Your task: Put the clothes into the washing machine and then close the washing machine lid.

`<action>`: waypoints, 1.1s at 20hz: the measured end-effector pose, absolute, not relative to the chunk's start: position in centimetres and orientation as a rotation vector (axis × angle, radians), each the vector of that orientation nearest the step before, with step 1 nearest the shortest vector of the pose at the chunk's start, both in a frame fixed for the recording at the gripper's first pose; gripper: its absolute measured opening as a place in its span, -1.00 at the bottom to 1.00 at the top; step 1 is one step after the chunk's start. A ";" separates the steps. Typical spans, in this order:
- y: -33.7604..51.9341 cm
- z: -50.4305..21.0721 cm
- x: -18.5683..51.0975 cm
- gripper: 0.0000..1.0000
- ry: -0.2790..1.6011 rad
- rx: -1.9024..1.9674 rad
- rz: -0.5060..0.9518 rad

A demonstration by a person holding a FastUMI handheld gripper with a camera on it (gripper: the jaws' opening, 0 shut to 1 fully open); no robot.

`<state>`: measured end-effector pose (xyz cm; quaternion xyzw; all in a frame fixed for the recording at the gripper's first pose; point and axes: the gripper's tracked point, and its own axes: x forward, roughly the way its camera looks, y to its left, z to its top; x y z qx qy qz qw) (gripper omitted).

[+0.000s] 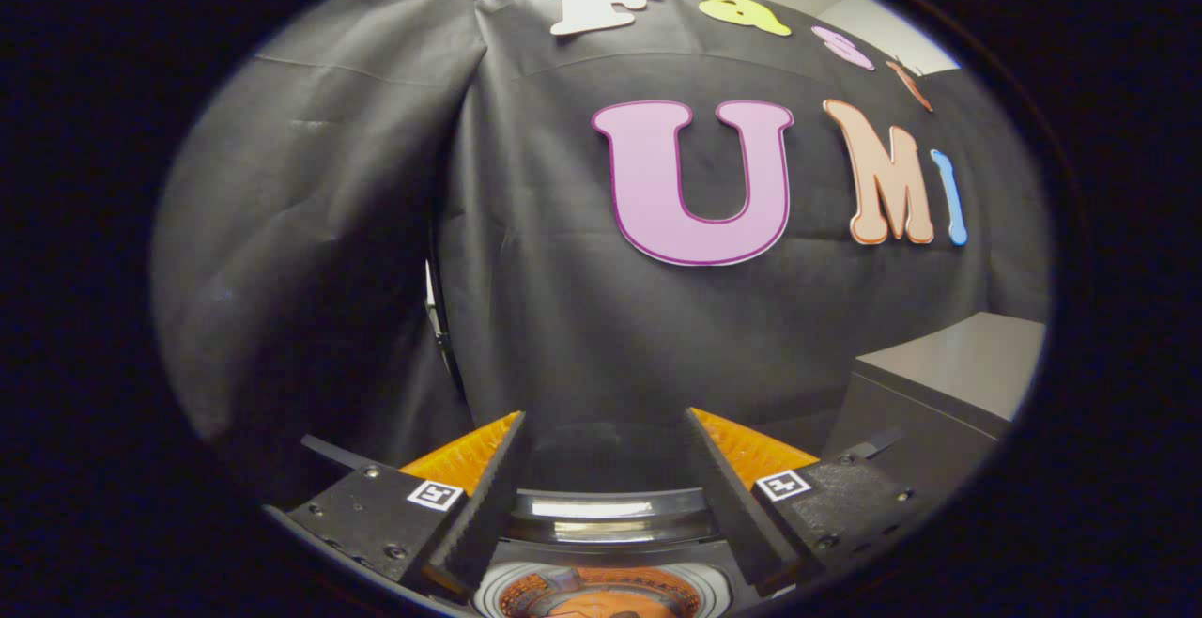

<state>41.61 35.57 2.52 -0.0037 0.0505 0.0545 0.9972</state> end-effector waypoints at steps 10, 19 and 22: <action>35.4 2.0 40.3 0.95 0.074 -0.004 0.100; 34.3 -8.6 36.7 0.96 0.433 0.090 0.101; 33.9 -13.9 35.2 0.94 0.516 0.191 0.067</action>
